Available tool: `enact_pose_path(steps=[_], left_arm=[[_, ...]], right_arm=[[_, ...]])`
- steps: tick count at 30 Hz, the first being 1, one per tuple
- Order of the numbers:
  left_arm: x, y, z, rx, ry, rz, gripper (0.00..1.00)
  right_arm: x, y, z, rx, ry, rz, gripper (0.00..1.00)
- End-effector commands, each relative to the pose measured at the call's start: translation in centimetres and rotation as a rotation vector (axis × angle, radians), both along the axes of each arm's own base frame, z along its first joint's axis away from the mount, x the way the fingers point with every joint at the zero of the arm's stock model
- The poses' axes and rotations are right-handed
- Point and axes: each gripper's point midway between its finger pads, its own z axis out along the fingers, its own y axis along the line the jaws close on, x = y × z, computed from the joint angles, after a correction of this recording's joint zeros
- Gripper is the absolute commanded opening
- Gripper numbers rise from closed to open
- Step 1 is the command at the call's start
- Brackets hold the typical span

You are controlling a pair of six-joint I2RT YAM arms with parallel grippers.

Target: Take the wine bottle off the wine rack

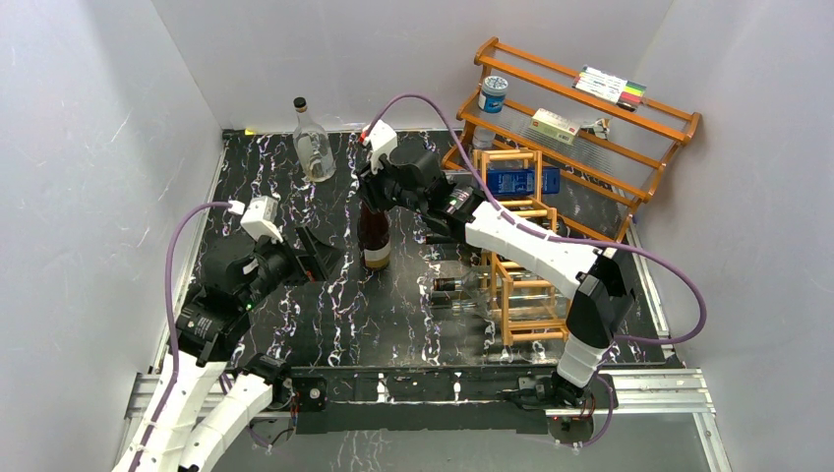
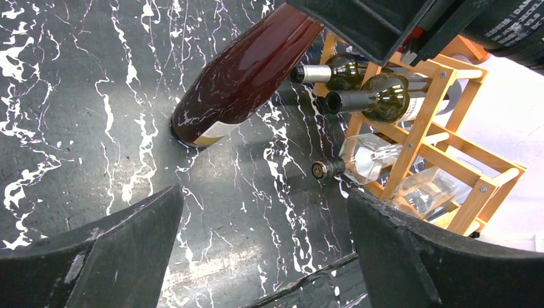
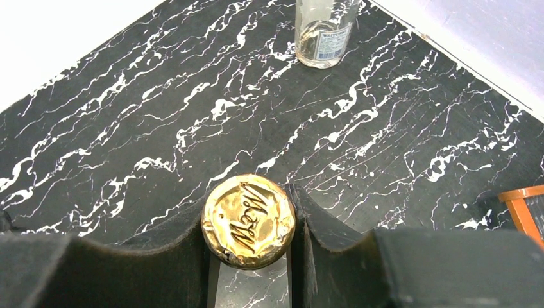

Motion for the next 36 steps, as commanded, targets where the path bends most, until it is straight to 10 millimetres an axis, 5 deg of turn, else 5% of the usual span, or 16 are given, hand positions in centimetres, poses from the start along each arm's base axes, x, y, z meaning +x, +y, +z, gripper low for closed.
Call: enact_pose_path(steps=[1,9,13,17,21,28,36], left_arm=[[-0.2,0.1,2.2,-0.009,-0.056,-0.008,0.98],[0.0,0.0,2.7,-0.013,-0.056,-0.005,0.98],[0.2,-0.1,3.2,-0.014,-0.062,-0.010,0.98],[0.7,-0.6,3.9,-0.001,-0.068,-0.039,0.98],[2.1,-2.0,4.6,0.032,-0.058,-0.114,0.98],[6.2,-3.9,5.6,0.145,-0.063,-0.215,0.98],[10.0,-5.6,5.3,0.498,-0.126,-0.201,0.95]], right_arm=[[-1.4,1.0,8.9,0.168,-0.149,0.083,0.39],[-2.6,1.5,9.7,0.152,-0.163,0.148,0.77],[-3.7,0.6,12.4,0.181,-0.187,0.165,0.96],[-4.4,-3.2,16.3,0.220,-0.260,0.086,0.98],[-5.3,-9.3,19.3,0.268,-0.350,-0.068,0.98],[-7.6,-17.9,19.2,0.316,-0.425,-0.236,0.98],[-9.0,-21.1,18.6,0.296,-0.417,-0.275,0.98]])
